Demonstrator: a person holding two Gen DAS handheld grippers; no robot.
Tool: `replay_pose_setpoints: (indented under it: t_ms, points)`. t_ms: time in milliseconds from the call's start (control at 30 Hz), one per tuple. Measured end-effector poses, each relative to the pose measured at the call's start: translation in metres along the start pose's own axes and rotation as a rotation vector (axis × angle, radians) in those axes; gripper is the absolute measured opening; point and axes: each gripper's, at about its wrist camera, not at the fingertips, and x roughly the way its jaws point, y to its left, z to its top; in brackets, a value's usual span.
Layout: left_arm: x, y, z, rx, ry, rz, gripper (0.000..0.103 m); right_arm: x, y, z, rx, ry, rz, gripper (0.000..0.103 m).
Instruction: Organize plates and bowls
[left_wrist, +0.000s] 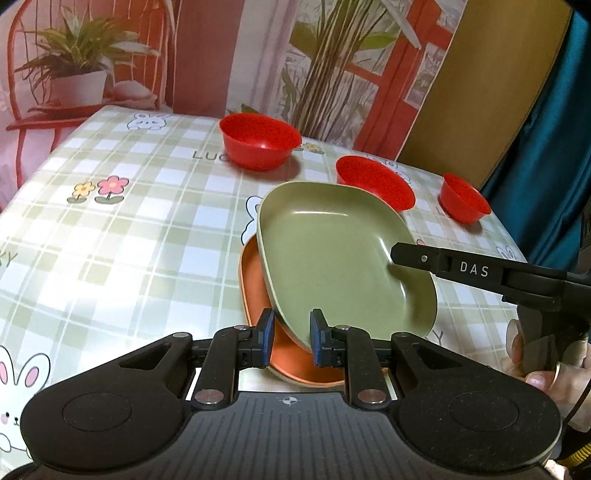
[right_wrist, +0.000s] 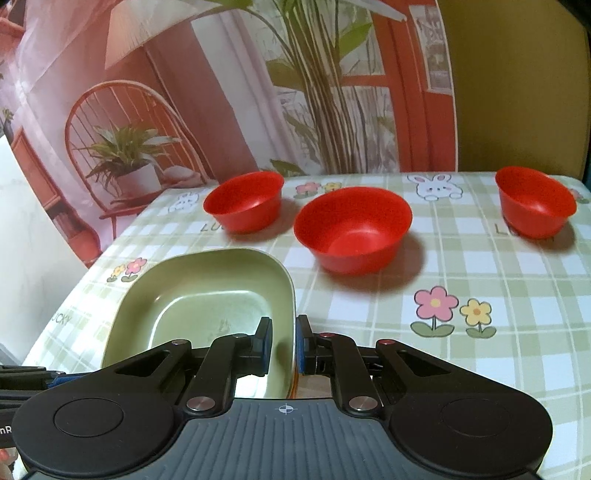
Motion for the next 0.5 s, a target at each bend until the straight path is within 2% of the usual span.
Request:
replay_pose_setpoints:
  t_ms: [500]
  points:
    - [0.0021,-0.0029,-0.0044,-0.005,0.015,0.024,0.021,0.0045,0.0036,-0.0022,-0.019,0.014,-0.006,0.013]
